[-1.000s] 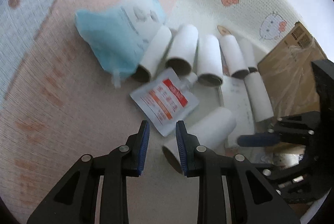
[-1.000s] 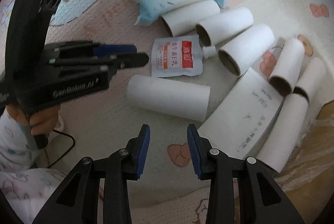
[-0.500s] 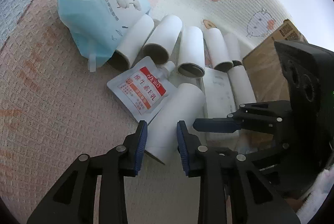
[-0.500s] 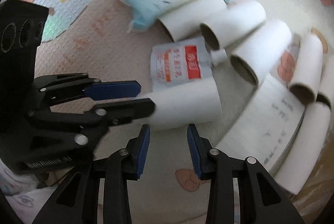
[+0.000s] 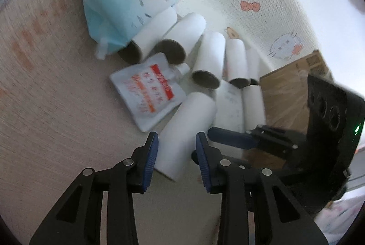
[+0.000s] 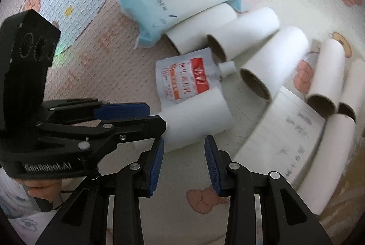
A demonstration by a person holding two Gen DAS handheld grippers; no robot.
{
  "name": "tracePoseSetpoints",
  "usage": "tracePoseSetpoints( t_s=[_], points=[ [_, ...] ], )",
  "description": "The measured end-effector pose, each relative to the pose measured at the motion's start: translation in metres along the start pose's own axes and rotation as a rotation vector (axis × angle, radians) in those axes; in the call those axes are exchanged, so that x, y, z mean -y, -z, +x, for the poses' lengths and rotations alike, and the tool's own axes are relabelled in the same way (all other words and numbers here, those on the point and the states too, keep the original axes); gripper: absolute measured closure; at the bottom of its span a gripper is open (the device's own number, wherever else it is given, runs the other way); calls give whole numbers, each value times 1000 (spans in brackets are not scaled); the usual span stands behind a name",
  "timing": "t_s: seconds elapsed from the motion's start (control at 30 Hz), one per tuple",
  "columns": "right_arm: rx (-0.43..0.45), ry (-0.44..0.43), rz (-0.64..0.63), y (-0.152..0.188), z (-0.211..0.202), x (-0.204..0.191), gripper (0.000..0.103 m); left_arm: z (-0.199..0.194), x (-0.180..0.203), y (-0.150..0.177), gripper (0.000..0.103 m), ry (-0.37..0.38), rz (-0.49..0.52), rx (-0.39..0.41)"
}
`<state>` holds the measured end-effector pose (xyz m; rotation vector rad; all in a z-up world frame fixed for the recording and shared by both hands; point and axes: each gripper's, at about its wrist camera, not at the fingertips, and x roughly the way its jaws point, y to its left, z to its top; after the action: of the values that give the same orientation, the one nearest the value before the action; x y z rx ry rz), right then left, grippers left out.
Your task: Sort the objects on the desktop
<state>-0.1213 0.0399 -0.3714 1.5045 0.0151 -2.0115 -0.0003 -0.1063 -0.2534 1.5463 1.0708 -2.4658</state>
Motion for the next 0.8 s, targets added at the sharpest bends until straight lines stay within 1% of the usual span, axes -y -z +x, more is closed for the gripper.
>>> tracePoseSetpoints(
  t_s=[0.07,0.1,0.13,0.23,0.3,0.33,0.5,0.6,0.63,0.67,0.73,0.8],
  points=[
    [4,1,32,4,-3,3,69,7,-1,0,65,-5,-20,-17],
    [-1,-7,43,6,-4,3,69,12,-1,0,61,9,-30,-33],
    [-7,-3,45,8,-4,2,69,15,1,-2,60,16,-36,-42],
    [-11,33,33,10,-7,-3,69,22,3,-3,59,42,-38,-83],
    [-9,9,18,12,-8,-10,69,26,4,-3,58,59,-42,-122],
    [-10,-3,10,14,-7,-13,68,28,5,-2,58,58,-46,-129],
    [-3,-8,-1,18,-6,-19,65,29,7,0,58,51,-34,-135],
    [-7,-2,-2,20,-5,-22,59,33,6,0,57,76,-29,-177],
    [-16,3,2,21,-3,-22,54,38,8,1,56,84,-25,-200],
    [-26,9,8,22,-1,-23,52,42,10,1,56,84,-21,-214],
    [-46,6,38,25,8,-20,51,50,14,1,56,68,-8,-233],
    [-51,0,43,26,11,-20,51,51,16,2,55,56,-4,-216]
  ],
)
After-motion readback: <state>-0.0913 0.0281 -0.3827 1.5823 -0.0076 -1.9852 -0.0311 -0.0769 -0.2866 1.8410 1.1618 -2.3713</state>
